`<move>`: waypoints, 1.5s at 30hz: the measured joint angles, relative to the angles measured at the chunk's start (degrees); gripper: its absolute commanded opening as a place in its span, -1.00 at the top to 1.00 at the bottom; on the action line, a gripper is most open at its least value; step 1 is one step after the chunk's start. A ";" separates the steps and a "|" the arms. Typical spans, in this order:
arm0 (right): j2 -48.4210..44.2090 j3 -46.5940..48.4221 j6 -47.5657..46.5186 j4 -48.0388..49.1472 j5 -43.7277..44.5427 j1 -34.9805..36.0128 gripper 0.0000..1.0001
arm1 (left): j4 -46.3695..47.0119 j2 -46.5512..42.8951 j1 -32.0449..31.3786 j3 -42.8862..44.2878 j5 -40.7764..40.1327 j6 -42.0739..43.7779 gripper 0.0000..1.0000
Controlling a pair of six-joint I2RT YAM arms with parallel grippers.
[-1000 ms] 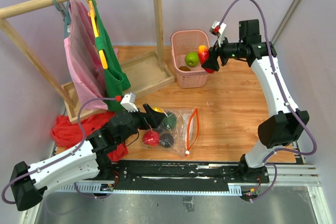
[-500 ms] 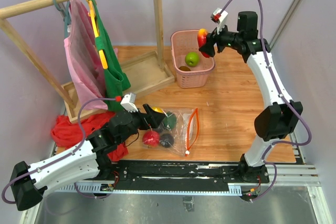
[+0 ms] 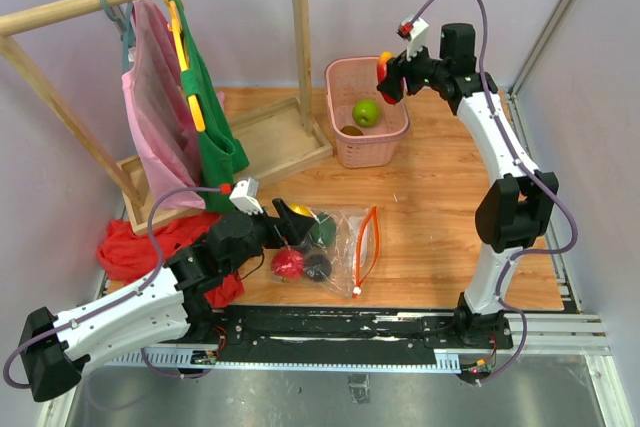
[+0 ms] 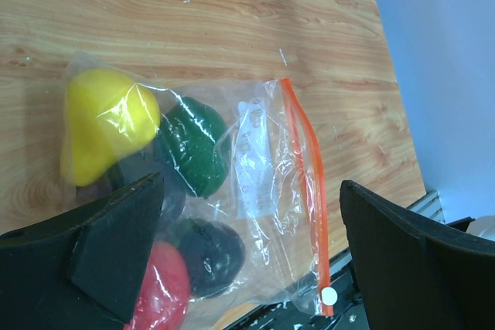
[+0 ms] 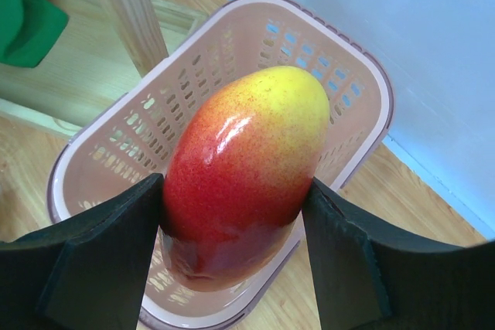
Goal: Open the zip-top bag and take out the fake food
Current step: Place the fake fruit in the bin.
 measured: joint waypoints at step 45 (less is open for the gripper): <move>-26.47 -29.73 20.55 16.61 -19.12 -8.83 -0.97 | -1.66 -7.96 0.00 -1.11 -1.44 -4.20 -0.93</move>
